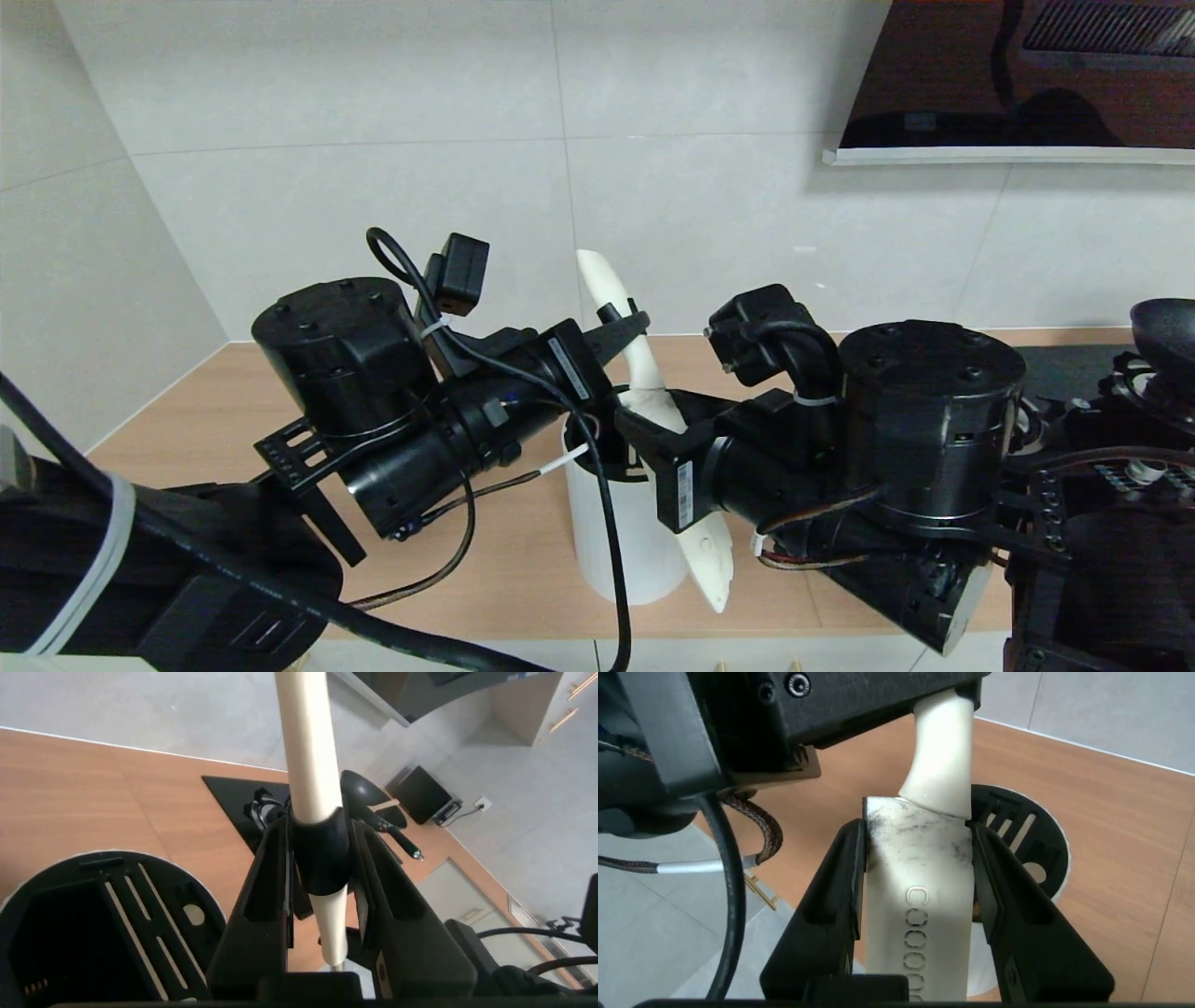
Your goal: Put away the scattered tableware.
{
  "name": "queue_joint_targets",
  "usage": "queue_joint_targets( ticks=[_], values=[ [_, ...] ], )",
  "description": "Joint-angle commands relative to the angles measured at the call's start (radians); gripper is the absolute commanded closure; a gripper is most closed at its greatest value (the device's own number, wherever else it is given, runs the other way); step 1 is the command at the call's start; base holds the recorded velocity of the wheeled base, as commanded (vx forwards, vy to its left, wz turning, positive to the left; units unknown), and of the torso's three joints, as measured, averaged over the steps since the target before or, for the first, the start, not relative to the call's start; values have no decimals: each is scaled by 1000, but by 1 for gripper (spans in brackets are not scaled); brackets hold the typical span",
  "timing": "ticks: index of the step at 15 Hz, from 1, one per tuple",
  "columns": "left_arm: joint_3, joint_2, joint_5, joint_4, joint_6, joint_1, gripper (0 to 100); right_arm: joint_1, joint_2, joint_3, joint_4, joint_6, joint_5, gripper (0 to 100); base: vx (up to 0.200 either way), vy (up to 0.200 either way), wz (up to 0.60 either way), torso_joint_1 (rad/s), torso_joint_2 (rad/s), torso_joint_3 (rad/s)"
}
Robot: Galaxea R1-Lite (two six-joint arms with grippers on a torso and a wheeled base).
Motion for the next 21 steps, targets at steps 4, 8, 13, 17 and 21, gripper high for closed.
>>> queue_joint_targets(
  ticks=[4,8,13,17,21],
  values=[
    [9,-18,-25,-3,-41,-1,100,1,-2,0,-2,1,0,0,0,0,0,0,0,0],
    [7,-27,-26,-2,-43,-1,100,1,-4,2,-2,12,0,0,0,0,0,0,0,0],
    [-22,-121,-22,77,-33,28,100,-84,-157,63,12,14,18,0,0,0,0,0,0,0],
    [-206,-256,35,410,115,67,100,-311,-289,74,147,44,139,0,0,0,0,0,0,0],
    [-247,-305,178,517,269,68,100,-366,-272,111,166,106,150,0,0,0,0,0,0,0]
  ],
)
